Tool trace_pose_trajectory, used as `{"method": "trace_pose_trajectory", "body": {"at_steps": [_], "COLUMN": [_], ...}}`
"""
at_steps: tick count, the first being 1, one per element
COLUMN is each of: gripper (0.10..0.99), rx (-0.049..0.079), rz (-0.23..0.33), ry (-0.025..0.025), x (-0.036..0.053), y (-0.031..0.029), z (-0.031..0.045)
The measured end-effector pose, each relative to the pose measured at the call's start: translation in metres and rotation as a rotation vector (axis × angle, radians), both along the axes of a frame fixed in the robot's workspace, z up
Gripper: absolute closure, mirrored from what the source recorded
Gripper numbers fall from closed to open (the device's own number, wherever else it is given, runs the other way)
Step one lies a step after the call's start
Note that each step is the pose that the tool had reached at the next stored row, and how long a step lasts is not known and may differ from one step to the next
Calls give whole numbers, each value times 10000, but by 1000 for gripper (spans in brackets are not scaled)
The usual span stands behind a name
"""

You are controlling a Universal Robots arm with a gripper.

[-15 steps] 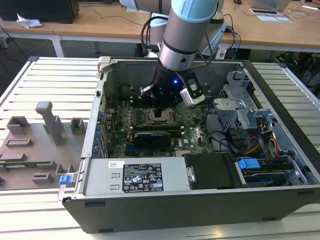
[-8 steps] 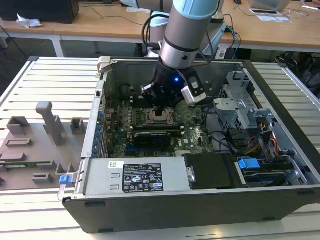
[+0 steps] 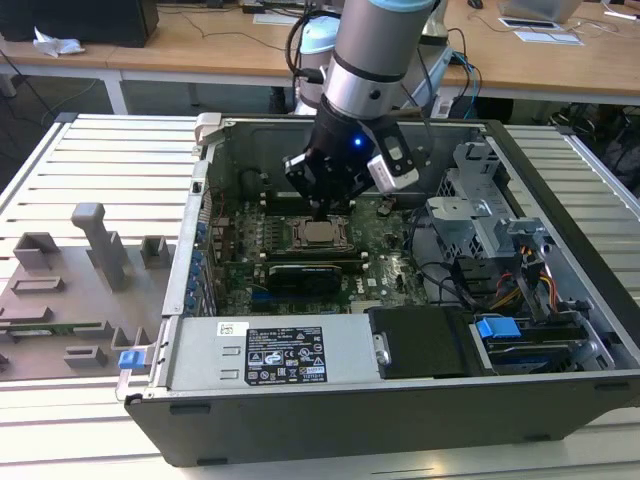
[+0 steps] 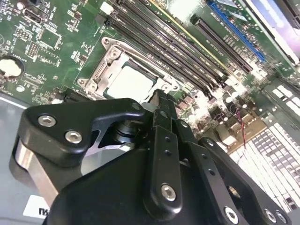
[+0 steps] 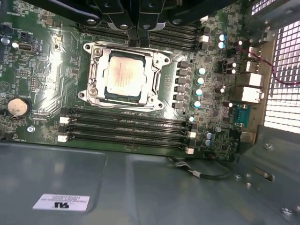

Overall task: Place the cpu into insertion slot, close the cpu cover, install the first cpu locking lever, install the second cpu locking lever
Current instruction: 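Install the second cpu locking lever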

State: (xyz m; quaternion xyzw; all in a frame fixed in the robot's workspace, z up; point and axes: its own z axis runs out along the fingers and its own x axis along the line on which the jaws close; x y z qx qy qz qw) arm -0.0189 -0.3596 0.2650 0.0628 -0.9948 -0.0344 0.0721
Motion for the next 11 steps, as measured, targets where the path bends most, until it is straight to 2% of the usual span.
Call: {"method": "trace_pose_trajectory", "body": {"at_steps": [3, 6, 11], "gripper": [980, 980, 980], "rx": [-8, -9, -9], "rz": [1, 0, 0], "ry": [-1, -1, -1], "x": [1, 0, 0], "y": [1, 2, 2], "z": [71, 107, 113]}}
